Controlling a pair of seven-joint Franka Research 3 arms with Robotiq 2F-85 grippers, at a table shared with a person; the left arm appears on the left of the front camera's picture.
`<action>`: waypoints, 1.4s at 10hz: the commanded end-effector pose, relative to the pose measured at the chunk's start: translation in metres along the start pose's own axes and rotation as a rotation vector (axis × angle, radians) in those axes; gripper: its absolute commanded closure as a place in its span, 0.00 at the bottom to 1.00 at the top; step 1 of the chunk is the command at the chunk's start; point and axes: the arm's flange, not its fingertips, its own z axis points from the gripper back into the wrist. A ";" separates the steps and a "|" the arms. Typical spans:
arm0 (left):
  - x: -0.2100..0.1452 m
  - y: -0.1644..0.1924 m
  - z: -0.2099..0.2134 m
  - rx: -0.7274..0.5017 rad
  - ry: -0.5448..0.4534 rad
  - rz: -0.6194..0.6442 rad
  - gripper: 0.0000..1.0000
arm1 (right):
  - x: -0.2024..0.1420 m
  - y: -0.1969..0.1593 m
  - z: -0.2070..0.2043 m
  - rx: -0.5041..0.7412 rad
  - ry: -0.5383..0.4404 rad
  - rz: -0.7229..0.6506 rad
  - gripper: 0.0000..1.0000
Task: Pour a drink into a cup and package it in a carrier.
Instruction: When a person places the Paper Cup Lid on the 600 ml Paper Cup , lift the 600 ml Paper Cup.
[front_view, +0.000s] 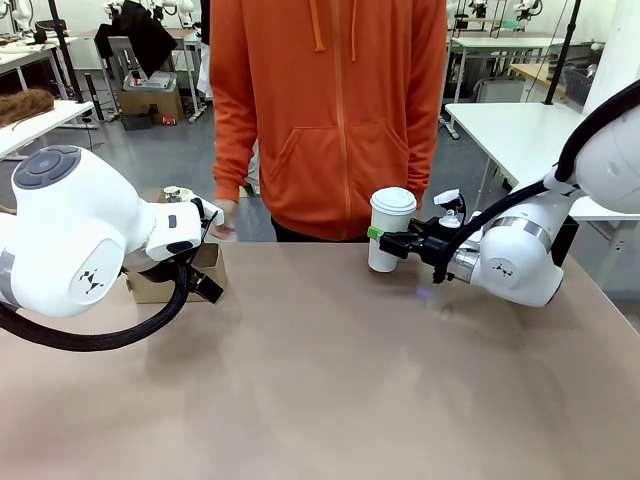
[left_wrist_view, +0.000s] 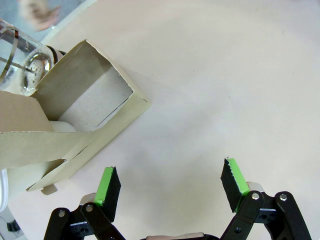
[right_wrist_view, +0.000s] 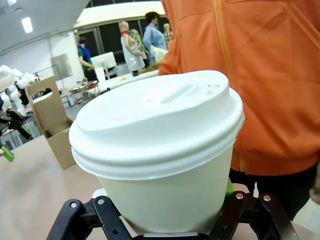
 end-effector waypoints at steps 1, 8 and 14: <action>0.000 0.001 0.000 -0.002 -0.001 0.002 0.00 | 0.046 0.002 0.017 0.044 0.006 0.043 0.20; 0.000 0.001 0.000 -0.002 -0.001 0.002 0.00 | 0.250 0.045 0.090 0.106 0.048 0.135 0.20; 0.000 0.001 0.000 -0.002 -0.001 0.002 0.00 | 0.288 0.069 0.105 0.120 0.026 0.161 0.20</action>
